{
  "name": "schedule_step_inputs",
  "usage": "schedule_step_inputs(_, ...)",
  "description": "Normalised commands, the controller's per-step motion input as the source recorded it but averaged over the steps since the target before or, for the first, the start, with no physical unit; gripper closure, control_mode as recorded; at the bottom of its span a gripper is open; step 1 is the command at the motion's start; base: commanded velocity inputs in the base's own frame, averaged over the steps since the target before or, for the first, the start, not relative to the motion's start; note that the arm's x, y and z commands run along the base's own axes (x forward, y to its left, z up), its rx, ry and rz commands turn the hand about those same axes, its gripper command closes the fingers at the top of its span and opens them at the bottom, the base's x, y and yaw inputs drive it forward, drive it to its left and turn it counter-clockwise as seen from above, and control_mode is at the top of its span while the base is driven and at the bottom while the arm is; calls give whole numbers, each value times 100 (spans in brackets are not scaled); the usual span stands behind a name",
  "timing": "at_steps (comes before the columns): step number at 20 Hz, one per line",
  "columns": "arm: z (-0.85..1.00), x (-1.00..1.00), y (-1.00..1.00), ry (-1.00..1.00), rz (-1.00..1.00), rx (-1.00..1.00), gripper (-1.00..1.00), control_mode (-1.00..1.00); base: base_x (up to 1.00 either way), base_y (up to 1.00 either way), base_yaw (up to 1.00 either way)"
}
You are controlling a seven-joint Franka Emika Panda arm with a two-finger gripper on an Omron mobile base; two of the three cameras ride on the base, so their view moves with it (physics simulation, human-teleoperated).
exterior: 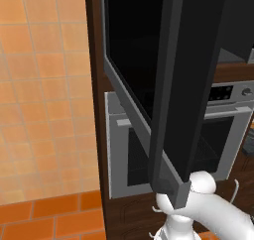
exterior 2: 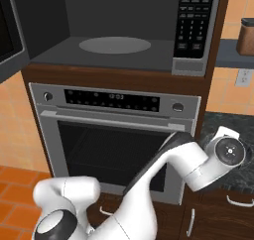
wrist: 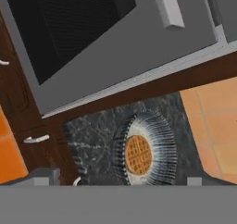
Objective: Open the microwave, place the bowl with waffle inside the microwave, then close the microwave door and turn it on.
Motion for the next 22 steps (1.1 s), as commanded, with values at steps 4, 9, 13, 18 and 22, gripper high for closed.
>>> schedule_step_inputs(4,-71,74,-47,2,23,0,-100,-100,0,0,0)
schedule_step_inputs(9,-62,48,-64,-1,31,2,-100,-100,0,0,0)
schedule_step_inputs(13,-22,30,-58,-1,22,4,-100,-100,0,0,0)
schedule_step_inputs(18,-3,39,-28,-2,6,1,-100,-100,0,0,0)
schedule_step_inputs(22,-44,21,0,3,2,0,-100,-100,0,0,0)
